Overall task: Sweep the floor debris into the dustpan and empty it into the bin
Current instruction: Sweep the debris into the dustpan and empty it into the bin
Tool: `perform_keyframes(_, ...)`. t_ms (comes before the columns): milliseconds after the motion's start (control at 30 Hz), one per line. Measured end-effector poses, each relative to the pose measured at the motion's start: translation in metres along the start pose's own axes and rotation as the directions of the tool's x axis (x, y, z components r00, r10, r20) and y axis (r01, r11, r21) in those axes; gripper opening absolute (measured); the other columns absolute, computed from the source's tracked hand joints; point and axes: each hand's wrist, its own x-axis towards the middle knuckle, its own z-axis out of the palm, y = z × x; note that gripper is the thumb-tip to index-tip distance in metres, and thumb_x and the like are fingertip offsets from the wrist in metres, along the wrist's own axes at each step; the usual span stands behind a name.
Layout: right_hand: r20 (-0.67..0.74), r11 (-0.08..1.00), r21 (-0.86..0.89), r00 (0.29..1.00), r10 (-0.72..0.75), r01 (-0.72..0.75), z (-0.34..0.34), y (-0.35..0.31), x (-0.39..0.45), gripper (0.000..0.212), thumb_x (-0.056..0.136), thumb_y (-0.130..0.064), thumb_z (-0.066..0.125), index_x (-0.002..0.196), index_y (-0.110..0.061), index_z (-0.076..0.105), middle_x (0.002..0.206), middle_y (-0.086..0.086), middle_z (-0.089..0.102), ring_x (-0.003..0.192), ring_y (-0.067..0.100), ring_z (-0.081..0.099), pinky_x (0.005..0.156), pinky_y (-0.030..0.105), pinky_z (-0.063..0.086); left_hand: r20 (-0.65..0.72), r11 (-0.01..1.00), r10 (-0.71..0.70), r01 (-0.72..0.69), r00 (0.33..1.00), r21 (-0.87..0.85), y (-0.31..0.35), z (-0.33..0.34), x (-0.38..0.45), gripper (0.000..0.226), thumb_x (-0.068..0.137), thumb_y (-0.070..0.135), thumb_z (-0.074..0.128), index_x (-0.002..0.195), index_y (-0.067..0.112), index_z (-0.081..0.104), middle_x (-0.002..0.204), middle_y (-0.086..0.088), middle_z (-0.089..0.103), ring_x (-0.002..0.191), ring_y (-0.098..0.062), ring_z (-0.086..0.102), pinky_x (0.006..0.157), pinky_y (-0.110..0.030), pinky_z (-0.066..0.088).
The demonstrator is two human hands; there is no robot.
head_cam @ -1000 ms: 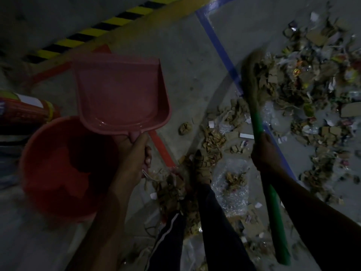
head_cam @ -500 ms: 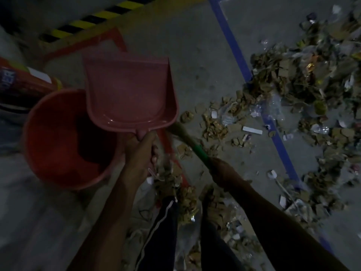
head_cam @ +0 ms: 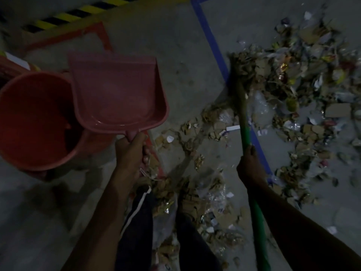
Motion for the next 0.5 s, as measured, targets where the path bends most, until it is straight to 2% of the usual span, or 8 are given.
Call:
perform_keyframes(67, -0.036, 0.999, -0.004, 0.998, -0.050, 0.050, 0.008, 0.000, -0.005, 0.065, 0.098, -0.008, 0.048, 0.153, -0.004, 0.013, 0.157, 0.015, 0.022, 0.078, 0.029, 0.052, 0.057, 0.036, 0.041, -0.012, 1.000, -0.002, 0.001, 1.000, -0.022, -0.009, 0.000, -0.005, 0.031, 0.090, 0.018, 0.060, 0.063, 0.015, 0.047, 0.046, 0.000, 0.049, 0.032, -0.012, 0.035, 0.041, -0.020, 0.027)
perform_keyframes(133, -0.054, 0.990, 0.043, 0.990, -0.133, 0.135, 0.019, -0.005, -0.014, 0.061, 0.100, -0.010, 0.046, 0.153, -0.005, 0.015, 0.160, 0.014, 0.018, 0.079, 0.030, 0.058, 0.057, 0.035, 0.043, -0.025, 0.998, -0.002, 0.000, 1.000, -0.065, -0.016, 0.001, -0.010, 0.032, 0.091, 0.015, 0.060, 0.061, 0.013, 0.047, 0.044, 0.000, 0.048, 0.031, -0.012, 0.035, 0.039, -0.017, 0.027)
perform_keyframes(233, -0.038, 0.936, 0.172, 0.951, -0.306, 0.308, 0.043, -0.020, -0.026, 0.058, 0.099, -0.008, 0.046, 0.151, -0.003, 0.022, 0.155, 0.015, 0.026, 0.078, 0.024, 0.057, 0.056, 0.026, 0.040, -0.035, 0.996, -0.011, 0.008, 0.999, -0.090, -0.027, 0.000, -0.012, 0.036, 0.093, 0.014, 0.058, 0.060, 0.011, 0.045, 0.041, -0.001, 0.045, 0.027, -0.011, 0.034, 0.036, -0.013, 0.028)
perform_keyframes(300, 0.009, 0.884, 0.223, 0.906, -0.422, 0.410, 0.061, -0.029, -0.035, 0.055, 0.099, -0.010, 0.045, 0.151, -0.004, 0.027, 0.150, 0.018, 0.034, 0.088, 0.028, 0.058, 0.065, 0.029, 0.042, -0.041, 0.996, -0.005, 0.002, 0.999, -0.090, -0.036, -0.006, -0.009, 0.037, 0.094, 0.015, 0.057, 0.059, 0.012, 0.045, 0.041, 0.000, 0.045, 0.026, -0.010, 0.034, 0.035, -0.013, 0.027)
perform_keyframes(367, 0.078, 0.835, 0.224, 0.845, -0.530, 0.503, 0.081, -0.037, -0.042, 0.056, 0.099, -0.012, 0.044, 0.152, -0.006, 0.028, 0.149, 0.019, 0.036, 0.104, 0.036, 0.059, 0.075, 0.038, 0.051, -0.056, 0.993, -0.003, -0.003, 0.998, -0.116, -0.045, -0.012, -0.007, 0.039, 0.095, 0.017, 0.056, 0.057, 0.013, 0.044, 0.042, 0.001, 0.044, 0.027, -0.010, 0.032, 0.035, -0.014, 0.026)
perform_keyframes(400, 0.118, 0.813, 0.208, 0.811, -0.572, 0.543, 0.090, -0.039, -0.046, 0.057, 0.098, -0.012, 0.044, 0.153, -0.007, 0.027, 0.151, 0.018, 0.035, 0.106, 0.037, 0.060, 0.078, 0.042, 0.054, -0.064, 0.992, -0.002, -0.006, 0.998, -0.129, -0.049, -0.014, -0.006, 0.040, 0.095, 0.017, 0.055, 0.057, 0.014, 0.043, 0.042, 0.001, 0.044, 0.028, -0.010, 0.032, 0.035, -0.013, 0.026)
perform_keyframes(500, 0.226, 0.774, 0.134, 0.741, -0.632, 0.619, 0.109, -0.039, -0.056, 0.059, 0.098, -0.013, 0.044, 0.154, -0.012, 0.026, 0.153, 0.016, 0.035, 0.099, 0.034, 0.062, 0.071, 0.036, 0.054, -0.096, 0.989, 0.005, -0.019, 0.995, -0.144, -0.059, -0.021, -0.004, 0.035, 0.095, 0.016, 0.055, 0.062, 0.016, 0.042, 0.042, 0.002, 0.044, 0.028, -0.010, 0.032, 0.037, -0.012, 0.025)
